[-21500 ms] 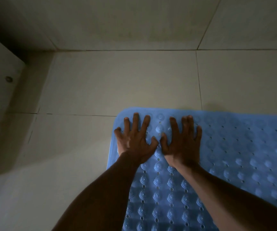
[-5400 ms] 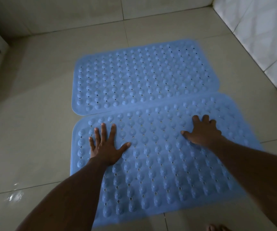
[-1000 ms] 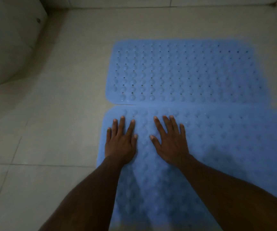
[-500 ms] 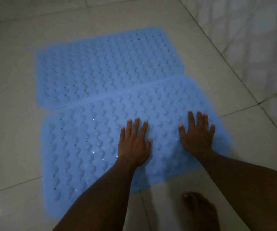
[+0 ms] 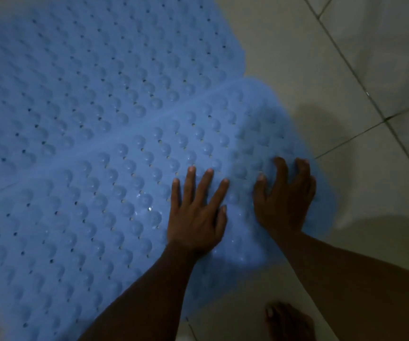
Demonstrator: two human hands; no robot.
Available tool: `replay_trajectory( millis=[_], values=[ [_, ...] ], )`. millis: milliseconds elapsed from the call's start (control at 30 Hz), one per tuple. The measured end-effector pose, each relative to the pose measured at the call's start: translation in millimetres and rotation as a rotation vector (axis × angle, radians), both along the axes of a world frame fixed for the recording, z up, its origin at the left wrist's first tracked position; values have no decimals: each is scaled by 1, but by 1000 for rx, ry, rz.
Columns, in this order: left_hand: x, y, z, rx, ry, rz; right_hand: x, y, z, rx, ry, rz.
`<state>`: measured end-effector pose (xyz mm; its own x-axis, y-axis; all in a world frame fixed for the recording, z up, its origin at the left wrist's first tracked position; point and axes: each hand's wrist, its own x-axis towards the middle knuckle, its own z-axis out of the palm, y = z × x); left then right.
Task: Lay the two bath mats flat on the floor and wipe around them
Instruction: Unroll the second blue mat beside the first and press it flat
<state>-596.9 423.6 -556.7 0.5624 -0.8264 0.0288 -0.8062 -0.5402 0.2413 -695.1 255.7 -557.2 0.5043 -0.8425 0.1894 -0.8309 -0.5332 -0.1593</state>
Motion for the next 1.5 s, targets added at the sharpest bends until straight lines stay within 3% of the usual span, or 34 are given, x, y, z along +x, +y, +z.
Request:
replay_trajectory(
  millis=[300, 467, 1000, 1133, 1233, 1400, 1500],
  values=[
    [4, -5, 3, 18, 24, 9, -1, -4, -1, 53, 103, 8],
    [7, -6, 6, 71, 44, 0, -2, -6, -4, 21, 96, 38],
    [-2, 9, 8, -25, 79, 15, -1, -2, -14, -67, 44, 28],
    [-1, 83, 28, 26, 57, 225, 23, 33, 1, 114, -12, -14],
    [-12, 169, 41, 111, 45, 437, 54, 106, 27, 243, -6, 270],
    [-19, 279, 44, 236, 89, 714, 80, 234, 43, 282, -34, 824],
    [-10, 305, 41, 207, 81, 726, 81, 270, 34, 253, 0, 1065]
  ],
)
